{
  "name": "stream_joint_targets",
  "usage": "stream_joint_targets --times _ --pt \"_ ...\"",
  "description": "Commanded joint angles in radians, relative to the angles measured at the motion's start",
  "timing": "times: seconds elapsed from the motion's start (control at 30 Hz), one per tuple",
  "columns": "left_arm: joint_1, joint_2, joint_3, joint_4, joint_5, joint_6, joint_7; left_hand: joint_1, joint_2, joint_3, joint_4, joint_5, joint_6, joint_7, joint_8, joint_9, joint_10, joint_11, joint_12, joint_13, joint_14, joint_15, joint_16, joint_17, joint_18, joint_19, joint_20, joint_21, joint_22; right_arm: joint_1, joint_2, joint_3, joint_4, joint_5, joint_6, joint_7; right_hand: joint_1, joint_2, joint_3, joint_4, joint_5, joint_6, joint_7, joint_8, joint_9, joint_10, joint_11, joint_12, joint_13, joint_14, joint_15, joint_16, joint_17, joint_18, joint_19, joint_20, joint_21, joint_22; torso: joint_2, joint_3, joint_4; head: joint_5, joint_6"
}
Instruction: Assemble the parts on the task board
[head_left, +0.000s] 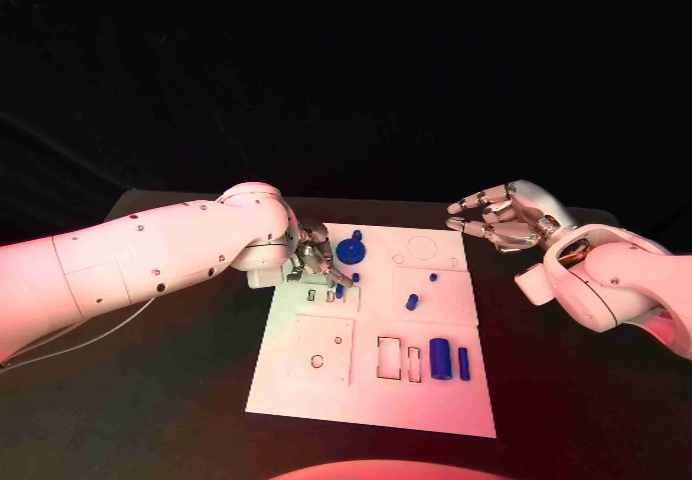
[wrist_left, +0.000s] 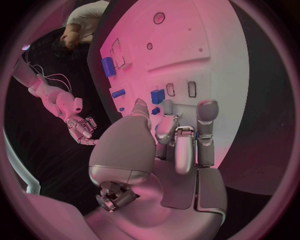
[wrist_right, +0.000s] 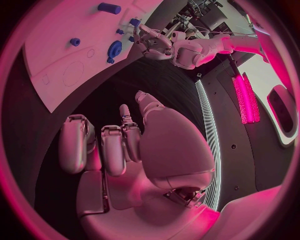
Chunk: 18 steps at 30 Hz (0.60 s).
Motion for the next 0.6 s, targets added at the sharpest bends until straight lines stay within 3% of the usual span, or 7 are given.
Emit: stream_joint_targets --times 0.03,0.6 --pt "0.000 0.005 0.000 -0.002 0.008 0.029 0.000 0.001 0.008 -0.004 0.000 -0.006 0.005 0.002 0.004 0.001 0.004 -0.002 0.006 0.001 0.089 -0.001 0.004 0.213 -0.014 0.006 -0.001 0.006 0.001 -0.001 0.002 0.000 0.001 -0.014 0.017 -0.003 -0.007 0.000 -0.005 0.000 0.003 -0.006 -0.001 -0.004 -0.001 -0.007 -0.002 -0.006 0.099 0.059 0.004 -0.007 0.135 0.016 -0.007 -0.001 -0.004 0.051 0.000 0.0001 0.0001 -0.003 -0.001" --pt "-0.003 0.015 -0.001 -0.016 0.015 0.059 0.002 0.016 0.019 0.002 -0.002 -0.006 0.004 0.001 0.007 0.004 0.000 -0.003 0.008 0.002 0.089 -0.002 0.004 0.213 -0.015 0.006 -0.002 0.010 0.005 -0.001 0.003 0.000 0.004 -0.014 0.018 -0.006 -0.008 0.001 -0.006 0.001 0.004 -0.005 -0.001 -0.003 -0.001 -0.007 -0.002 -0.006 0.099 0.059 0.004 -0.006 0.135 0.016 -0.007 0.000 -0.005 0.051 0.001 -0.0006 0.0010 0.002 -0.009"
